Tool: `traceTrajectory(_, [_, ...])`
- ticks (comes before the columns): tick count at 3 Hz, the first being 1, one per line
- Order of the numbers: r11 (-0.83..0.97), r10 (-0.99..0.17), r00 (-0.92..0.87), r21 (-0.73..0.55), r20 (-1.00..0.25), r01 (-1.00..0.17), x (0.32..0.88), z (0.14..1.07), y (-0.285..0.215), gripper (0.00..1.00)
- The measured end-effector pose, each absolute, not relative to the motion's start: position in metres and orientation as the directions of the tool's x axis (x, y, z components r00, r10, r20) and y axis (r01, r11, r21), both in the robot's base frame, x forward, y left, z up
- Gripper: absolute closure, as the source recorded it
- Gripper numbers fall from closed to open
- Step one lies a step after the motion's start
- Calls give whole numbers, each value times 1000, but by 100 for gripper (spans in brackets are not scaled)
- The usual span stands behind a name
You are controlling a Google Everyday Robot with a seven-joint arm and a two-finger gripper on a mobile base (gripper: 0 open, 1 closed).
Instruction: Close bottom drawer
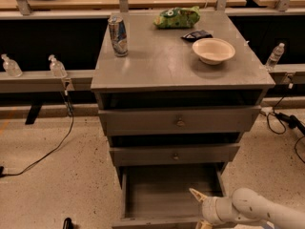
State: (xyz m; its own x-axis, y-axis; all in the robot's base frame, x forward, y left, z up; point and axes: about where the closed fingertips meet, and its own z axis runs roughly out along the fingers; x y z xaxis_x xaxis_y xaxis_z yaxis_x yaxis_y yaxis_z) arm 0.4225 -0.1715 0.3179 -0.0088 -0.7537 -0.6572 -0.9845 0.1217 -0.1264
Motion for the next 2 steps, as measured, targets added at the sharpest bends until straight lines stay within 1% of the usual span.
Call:
traceTrajectory(1, [137, -750, -4, -149, -661, -979, 433, 276, -181, 0])
traceTrajectory(2, [155, -752, -37, -122, -659, -980, 439, 229, -195, 0])
